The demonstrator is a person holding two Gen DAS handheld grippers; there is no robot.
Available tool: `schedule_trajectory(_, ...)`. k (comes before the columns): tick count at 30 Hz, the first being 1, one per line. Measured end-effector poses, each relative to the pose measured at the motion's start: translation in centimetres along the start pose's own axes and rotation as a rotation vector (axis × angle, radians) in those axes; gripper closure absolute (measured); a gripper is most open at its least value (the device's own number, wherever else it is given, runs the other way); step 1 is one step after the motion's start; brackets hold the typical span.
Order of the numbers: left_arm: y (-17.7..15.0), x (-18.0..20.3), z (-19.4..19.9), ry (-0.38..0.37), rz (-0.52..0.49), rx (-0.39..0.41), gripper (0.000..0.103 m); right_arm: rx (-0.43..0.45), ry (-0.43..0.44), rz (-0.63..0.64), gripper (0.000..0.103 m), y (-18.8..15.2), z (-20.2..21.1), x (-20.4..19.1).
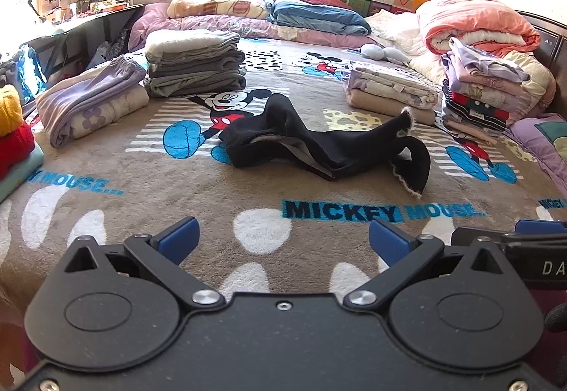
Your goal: Fold clothes
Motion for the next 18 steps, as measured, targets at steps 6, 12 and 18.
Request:
schedule_trajectory(6, -0.31, 0.24, -0.18, 0.001, -0.004, 0.001, 0.000, -0.008, 0.011, -0.001, 0.000, -0.22, -0.35, 0.30)
schedule_trajectory(12, -0.30, 0.89, -0.67, -0.006, -0.011, -0.017, 0.000, -0.008, 0.008, -0.009, 0.000, -0.29, -0.54, 0.78)
schedule_trajectory(18, -0.24, 0.83, -0.77, -0.002, -0.009, -0.020, 0.000, -0.009, 0.012, -0.012, 0.000, -0.34, -0.78, 0.90)
Point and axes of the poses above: each gripper's, at about its wrist camera, not at the fingertips, and z roughly against the way its jaws point, x to its right, y to its top, the point moved 6 cm from there along -z, roughly the way its jaws point, and after that the axes turned 11 degrees about y, right-handed, at the moved point
